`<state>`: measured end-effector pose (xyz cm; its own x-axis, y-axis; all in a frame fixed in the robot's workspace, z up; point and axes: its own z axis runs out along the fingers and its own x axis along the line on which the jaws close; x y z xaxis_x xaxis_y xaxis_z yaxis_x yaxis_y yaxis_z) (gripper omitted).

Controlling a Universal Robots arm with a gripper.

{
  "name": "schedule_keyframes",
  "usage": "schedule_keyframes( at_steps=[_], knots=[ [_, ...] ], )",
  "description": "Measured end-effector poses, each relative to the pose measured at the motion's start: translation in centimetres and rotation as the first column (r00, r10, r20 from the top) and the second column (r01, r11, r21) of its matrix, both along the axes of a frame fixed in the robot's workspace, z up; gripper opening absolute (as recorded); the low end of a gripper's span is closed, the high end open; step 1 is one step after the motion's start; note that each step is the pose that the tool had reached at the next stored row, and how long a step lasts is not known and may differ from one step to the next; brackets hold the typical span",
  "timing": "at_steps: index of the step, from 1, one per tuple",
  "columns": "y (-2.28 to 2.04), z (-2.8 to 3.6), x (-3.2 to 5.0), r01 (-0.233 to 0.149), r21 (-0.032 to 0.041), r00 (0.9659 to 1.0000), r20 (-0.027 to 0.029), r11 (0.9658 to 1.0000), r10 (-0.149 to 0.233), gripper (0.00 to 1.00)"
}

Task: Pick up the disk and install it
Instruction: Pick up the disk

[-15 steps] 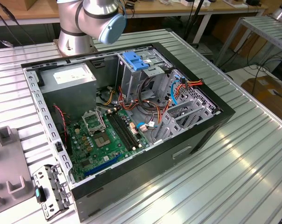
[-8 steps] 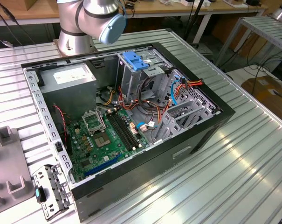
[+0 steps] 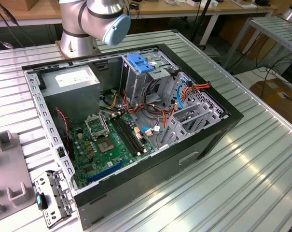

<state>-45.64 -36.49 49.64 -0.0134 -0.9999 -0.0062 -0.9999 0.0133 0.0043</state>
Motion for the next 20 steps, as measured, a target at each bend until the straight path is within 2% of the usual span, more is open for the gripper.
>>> schedule_keyframes(
  at_steps=[3,17,20],
  knots=[
    [0.0,0.0,0.25,0.0,0.0,1.0,0.0001,1.0,0.0,0.37],
    [0.0,0.0,0.38,0.0,0.0,1.0,0.0,1.0,0.0,0.37],
    [0.0,-0.01,0.74,0.0,0.0,1.0,0.0001,1.0,0.0,0.37]
  ],
)
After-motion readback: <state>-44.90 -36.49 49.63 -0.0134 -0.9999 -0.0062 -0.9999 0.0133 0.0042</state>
